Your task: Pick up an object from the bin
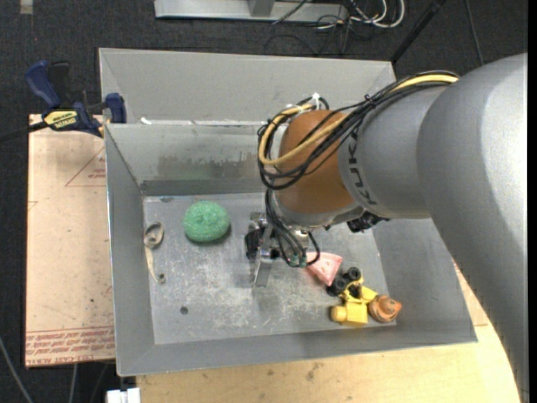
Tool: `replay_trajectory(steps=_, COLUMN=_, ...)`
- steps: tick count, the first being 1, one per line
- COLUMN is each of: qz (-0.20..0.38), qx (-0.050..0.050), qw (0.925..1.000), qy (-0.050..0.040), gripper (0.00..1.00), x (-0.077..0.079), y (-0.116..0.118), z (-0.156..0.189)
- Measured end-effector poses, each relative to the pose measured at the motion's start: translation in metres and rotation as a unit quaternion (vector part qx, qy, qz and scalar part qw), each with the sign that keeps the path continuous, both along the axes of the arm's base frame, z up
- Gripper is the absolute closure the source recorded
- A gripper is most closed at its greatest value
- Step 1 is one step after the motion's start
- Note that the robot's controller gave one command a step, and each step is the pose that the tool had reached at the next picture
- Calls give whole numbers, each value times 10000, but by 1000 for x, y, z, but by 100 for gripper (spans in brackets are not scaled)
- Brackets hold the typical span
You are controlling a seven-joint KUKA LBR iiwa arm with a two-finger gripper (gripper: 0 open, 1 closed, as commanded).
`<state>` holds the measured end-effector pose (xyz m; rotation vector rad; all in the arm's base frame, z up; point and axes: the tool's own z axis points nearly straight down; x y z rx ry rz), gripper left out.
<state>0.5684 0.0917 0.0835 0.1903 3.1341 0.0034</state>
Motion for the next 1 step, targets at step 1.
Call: replay_trajectory(steps=1, qz=0, qx=0, qw=10000, qy=0, gripper=100, x=0, y=0, z=0)
